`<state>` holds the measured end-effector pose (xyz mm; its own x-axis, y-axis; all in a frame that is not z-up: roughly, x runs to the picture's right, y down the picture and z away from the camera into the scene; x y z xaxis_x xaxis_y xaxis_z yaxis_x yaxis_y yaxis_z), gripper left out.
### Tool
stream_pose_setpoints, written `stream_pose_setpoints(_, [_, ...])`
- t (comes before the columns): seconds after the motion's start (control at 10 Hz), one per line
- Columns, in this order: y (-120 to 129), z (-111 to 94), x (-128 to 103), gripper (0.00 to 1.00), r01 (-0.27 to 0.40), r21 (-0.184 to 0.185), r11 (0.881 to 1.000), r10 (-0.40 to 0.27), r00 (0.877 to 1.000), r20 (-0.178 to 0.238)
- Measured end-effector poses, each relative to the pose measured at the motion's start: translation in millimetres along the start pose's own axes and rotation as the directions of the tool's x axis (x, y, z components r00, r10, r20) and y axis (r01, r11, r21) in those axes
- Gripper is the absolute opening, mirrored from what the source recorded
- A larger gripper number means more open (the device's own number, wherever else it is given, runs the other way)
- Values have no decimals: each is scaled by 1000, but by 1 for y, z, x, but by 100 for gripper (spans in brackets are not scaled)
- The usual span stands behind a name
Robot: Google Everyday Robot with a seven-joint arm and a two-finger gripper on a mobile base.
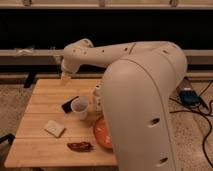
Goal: Place the pepper on the white sponge
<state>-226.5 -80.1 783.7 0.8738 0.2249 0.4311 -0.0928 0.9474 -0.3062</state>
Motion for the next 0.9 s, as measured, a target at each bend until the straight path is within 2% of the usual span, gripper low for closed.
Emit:
stream_pose_setpoints(0.2, [38,-17,-14,80,30,-4,1000,-30,1000,9])
stream_pose_setpoints(0.4, [87,-35,-33,80,65,-18,998,-65,998,17])
stream_pose_setpoints(0.5, [112,-47,-34,80,77,-27,997,-76,997,17])
stream_pose_setpoints(0.7, [153,-73,-17,80,86,-45,995,-86,996,4])
stream_pose_setpoints(0.9, [192,-90,11,80,77,-81,994,-79,996,-28])
